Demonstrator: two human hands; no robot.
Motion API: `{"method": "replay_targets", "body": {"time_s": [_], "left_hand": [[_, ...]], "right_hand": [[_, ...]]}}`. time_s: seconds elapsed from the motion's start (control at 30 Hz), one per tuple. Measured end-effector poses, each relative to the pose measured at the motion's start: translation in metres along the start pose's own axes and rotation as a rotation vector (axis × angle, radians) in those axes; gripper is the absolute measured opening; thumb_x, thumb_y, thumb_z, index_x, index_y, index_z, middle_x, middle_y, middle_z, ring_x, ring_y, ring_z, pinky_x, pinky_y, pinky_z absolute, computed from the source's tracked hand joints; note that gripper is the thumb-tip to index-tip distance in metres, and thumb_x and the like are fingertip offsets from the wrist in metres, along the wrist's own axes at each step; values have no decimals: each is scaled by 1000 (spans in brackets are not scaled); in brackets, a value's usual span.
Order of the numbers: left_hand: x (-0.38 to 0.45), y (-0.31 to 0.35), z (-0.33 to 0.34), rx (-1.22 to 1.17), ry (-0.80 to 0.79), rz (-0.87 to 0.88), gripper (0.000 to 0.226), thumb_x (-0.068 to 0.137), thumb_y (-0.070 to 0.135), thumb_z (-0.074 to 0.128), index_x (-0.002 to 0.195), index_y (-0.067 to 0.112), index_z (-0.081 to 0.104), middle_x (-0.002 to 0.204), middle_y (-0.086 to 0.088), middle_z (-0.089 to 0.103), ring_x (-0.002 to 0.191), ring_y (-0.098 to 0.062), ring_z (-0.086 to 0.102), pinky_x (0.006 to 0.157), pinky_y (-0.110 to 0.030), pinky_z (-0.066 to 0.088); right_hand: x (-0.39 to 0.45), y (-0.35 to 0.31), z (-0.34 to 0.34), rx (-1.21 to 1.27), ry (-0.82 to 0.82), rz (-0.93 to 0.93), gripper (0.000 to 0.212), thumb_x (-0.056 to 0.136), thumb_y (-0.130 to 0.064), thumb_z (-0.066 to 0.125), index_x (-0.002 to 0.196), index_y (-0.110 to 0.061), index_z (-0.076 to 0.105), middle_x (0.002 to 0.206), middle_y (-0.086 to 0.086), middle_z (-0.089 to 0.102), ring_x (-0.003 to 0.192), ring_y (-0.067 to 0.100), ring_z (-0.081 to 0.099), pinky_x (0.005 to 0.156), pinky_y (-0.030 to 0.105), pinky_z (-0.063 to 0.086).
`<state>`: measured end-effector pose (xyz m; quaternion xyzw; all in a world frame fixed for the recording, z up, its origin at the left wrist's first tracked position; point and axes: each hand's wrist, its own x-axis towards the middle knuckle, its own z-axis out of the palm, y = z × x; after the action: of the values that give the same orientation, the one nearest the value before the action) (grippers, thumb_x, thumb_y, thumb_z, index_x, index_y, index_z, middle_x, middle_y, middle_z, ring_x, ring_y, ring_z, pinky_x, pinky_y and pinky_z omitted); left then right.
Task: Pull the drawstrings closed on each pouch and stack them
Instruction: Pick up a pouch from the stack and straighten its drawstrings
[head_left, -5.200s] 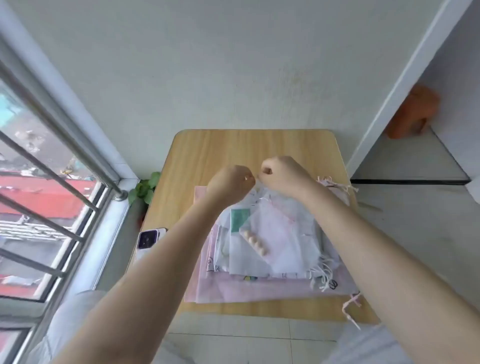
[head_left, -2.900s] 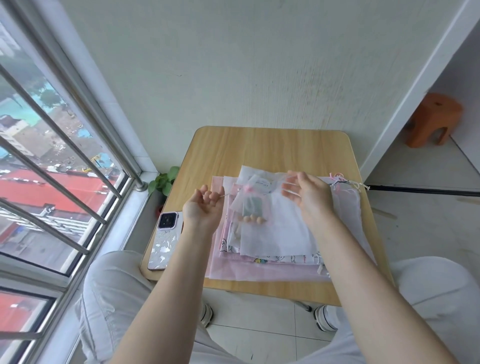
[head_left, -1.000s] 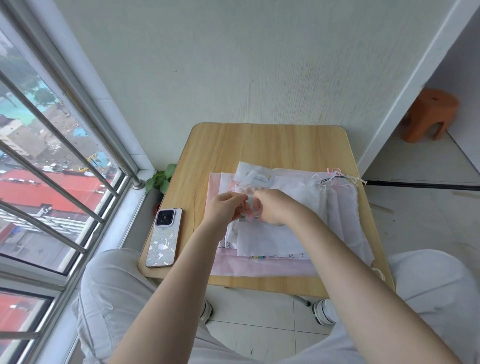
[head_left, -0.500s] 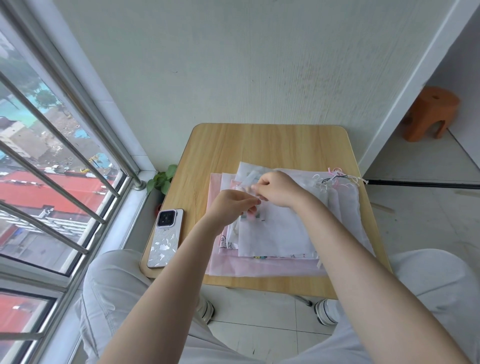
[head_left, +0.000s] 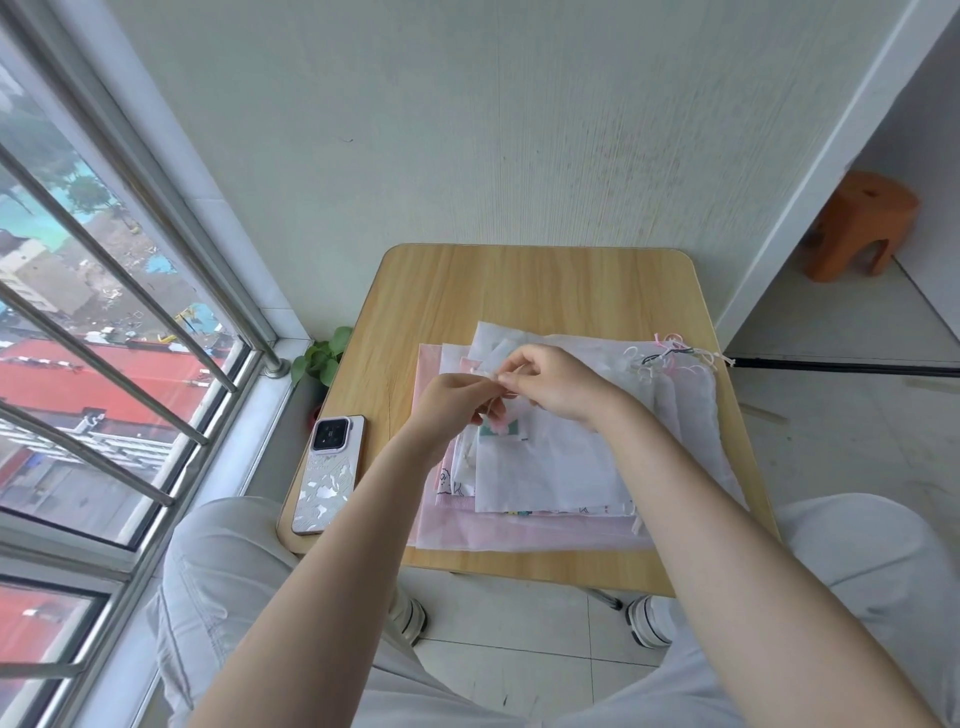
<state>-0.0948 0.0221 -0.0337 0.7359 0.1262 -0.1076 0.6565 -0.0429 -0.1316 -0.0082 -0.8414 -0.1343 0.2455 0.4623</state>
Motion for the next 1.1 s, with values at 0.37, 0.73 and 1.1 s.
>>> {"method": "replay_targets", "body": {"time_s": [0.37, 0.73, 1.1], "left_hand": [[3, -10, 2, -146, 128, -10, 21, 91, 21, 67, 94, 2, 75, 90, -15, 75, 84, -22, 66, 74, -30, 46], [1, -7, -1, -394, 30, -82, 18, 88, 4, 67, 104, -6, 67, 96, -6, 68, 78, -11, 64, 66, -15, 49], [-3, 0, -1, -120, 46, 56, 18, 80, -6, 72, 96, -2, 67, 87, -11, 70, 84, -9, 69, 78, -15, 51]], "right_hand": [[-7, 2, 2, -216, 65, 32, 30, 91, -16, 60, 96, 13, 62, 78, 7, 49, 74, 17, 44, 66, 28, 33], [-10, 2, 9, -104, 94, 19, 7, 83, -11, 63, 77, -8, 62, 76, 6, 48, 70, 15, 43, 60, 27, 33], [1, 2, 3, 138, 64, 32, 22, 87, -2, 52, 100, -13, 66, 84, -3, 71, 80, 5, 63, 76, 23, 48]]}}
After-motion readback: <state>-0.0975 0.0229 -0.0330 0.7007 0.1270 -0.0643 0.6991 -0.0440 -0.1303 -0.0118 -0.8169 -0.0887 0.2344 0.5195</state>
